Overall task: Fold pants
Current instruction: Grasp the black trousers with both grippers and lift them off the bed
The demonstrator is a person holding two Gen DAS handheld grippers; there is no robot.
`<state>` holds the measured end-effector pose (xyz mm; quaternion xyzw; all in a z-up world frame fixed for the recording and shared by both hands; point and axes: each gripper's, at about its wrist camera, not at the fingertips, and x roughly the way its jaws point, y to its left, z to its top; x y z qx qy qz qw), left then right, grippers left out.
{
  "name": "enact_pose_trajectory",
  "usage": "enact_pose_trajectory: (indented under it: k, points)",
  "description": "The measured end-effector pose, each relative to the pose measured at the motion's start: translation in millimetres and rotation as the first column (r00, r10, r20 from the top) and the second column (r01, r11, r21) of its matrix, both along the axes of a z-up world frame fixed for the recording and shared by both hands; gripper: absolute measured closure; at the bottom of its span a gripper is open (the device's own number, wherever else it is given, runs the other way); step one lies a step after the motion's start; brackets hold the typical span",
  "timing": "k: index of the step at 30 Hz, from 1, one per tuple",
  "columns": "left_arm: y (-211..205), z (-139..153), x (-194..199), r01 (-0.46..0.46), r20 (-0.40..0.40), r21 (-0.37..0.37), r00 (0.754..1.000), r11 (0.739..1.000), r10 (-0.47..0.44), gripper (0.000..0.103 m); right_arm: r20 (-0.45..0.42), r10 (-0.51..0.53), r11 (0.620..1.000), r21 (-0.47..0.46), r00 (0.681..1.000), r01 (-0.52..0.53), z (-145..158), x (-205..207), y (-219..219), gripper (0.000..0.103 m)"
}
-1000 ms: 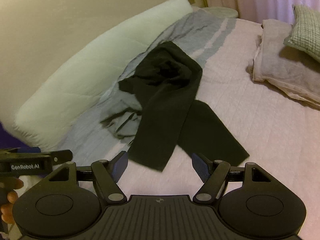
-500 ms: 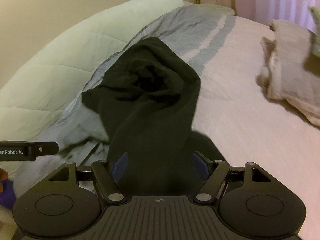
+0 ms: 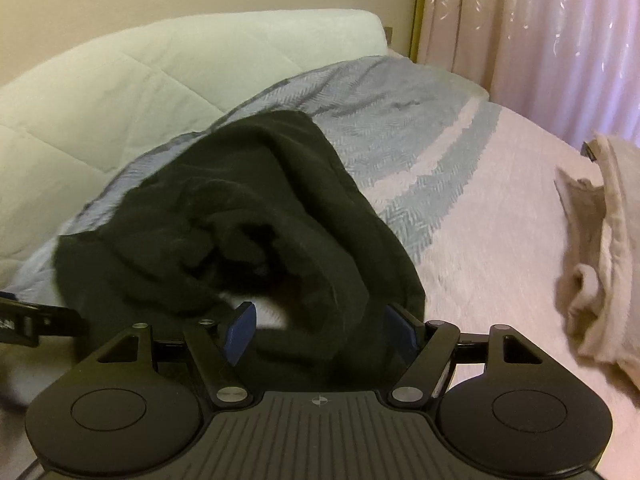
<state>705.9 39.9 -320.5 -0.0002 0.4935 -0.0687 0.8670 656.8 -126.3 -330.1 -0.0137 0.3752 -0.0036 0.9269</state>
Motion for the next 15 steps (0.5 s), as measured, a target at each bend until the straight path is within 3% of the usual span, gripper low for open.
enact_pose_trajectory:
  k: [5, 6, 7, 9, 11, 15]
  points:
    - [3.5, -16.8, 14.8, -0.015, 0.003, -0.004, 1.0, 1.0, 0.015, 0.009, 0.028, 0.006, 0.997, -0.076, 1.0, -0.004, -24.0, 35.9, 9.4, 0.035]
    - [4.6, -17.8, 14.7, -0.017, 0.005, -0.008, 1.0, 1.0, 0.017, 0.009, 0.036, 0.021, 0.996, -0.085, 0.999, -0.018, -28.8, 42.2, 11.8, 0.053]
    - [5.7, -18.0, 15.1, -0.018, 0.006, -0.011, 1.0, 1.0, 0.018, 0.009, 0.032, 0.036, 0.994, -0.1, 0.999, -0.033, -30.6, 46.1, 13.6, 0.094]
    - [6.8, -15.4, 13.2, -0.015, 0.014, -0.005, 1.0, 1.0, 0.015, 0.009, 0.051, 0.031, 0.993, -0.117, 0.998, -0.025, -25.8, 42.7, 14.2, 0.099]
    - [7.2, -9.7, 8.4, -0.004, 0.025, 0.008, 1.0, 1.0, 0.003, 0.011, 0.128, 0.027, 0.998, -0.054, 0.991, -0.02, -10.4, 23.1, 6.2, 0.1]
    - [7.3, 12.2, -9.4, 0.023, 0.063, 0.024, 0.998, 0.999, -0.025, 0.012, 0.238, -0.108, 0.988, 0.134, 0.965, 0.078, 41.2, -37.9, -30.3, 0.101]
